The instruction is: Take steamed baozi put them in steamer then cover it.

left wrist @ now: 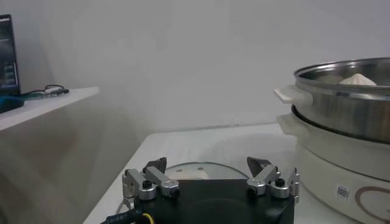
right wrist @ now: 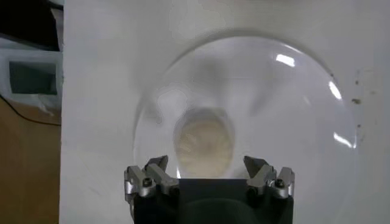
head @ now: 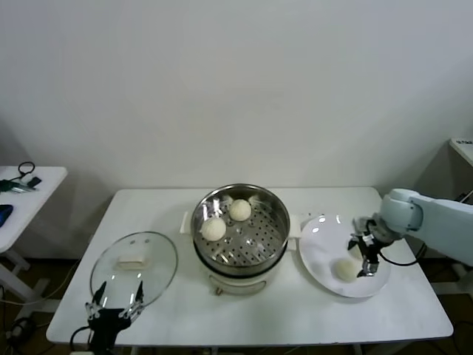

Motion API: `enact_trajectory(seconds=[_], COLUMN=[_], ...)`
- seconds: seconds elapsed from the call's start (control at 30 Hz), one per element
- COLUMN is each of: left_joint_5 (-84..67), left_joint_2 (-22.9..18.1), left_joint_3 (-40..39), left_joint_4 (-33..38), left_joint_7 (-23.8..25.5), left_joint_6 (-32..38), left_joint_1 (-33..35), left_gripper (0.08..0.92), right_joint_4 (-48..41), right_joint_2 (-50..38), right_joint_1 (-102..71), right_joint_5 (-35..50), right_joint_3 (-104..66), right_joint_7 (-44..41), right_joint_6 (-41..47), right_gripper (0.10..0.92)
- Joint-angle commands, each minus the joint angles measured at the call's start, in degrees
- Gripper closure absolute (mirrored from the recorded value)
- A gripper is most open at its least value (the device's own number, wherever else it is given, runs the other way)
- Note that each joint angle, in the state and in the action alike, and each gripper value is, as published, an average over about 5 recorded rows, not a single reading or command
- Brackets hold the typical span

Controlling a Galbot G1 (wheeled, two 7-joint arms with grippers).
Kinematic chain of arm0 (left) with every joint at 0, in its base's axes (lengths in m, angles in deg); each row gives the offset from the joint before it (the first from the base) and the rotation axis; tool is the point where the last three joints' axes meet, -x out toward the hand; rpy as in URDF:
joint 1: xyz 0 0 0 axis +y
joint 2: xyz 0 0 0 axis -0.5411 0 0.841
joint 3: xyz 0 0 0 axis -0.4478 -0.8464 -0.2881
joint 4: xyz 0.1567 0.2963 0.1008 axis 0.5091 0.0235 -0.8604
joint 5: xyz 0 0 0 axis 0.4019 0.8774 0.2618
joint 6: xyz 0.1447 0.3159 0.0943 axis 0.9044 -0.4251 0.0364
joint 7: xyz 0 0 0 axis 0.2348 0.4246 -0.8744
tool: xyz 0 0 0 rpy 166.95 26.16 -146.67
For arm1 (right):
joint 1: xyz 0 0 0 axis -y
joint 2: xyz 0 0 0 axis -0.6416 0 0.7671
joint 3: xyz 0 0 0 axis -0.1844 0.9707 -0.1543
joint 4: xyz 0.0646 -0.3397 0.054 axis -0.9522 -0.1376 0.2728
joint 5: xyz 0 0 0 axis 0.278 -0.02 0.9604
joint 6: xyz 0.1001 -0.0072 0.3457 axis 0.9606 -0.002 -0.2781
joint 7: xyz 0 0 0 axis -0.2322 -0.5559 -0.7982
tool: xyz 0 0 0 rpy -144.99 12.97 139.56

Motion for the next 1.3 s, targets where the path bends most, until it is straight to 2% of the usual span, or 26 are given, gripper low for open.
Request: enact_trajectory(seconds=[0.03,0.37,0.63,0.8,1.07,1.3], left_joint_5=[0.0,0.0,0.0,0.0,0.4,0.9], left_joint_2=[0.0,-0.1,-0.2,-0.2,-0.4,-0.6], left_joint_3=[0.0,0.2,0.0,0.0,-0.5,-1.3], left_joint_4=[-0.1,-0.3,-0.3,-0.2,0.1,0.2], left_joint_7=[0.0,0.0,-0.1,-0.1,0.0,0.0], left_joint_6=[0.0,0.0,0.0,0.0,-0.1,0.0], left_joint_1=[0.0,-0.1,-0.2,-0.1,-0.2,-0.2], left_gripper=[0.177,0.177,0.177,0.177,0.177,0.177], right_joint_4=[-2.7,-3.6,-3.3,-1.9,0.5,7.4], right_joint_2=[1.0,2.8,2.5,2.5,11.4,21.3], right_joint_1=[-10.4,-10.6,-7.0,3.9,35.4,49.4], right_joint_5=[-2.9,-3.0,-2.6,-0.6,5.9,6.7], right_joint_3=[-8.0,-8.6,-6.5,0.3,19.7,20.1], right_joint_7=[1.6,2.1,0.5,-1.7,-6.4,-6.4], right_joint_6=[0.6,0.8,-0.4,-2.8,-15.1,-28.0], right_gripper=[0.203,0.207,0.299,0.332,0.355,0.355])
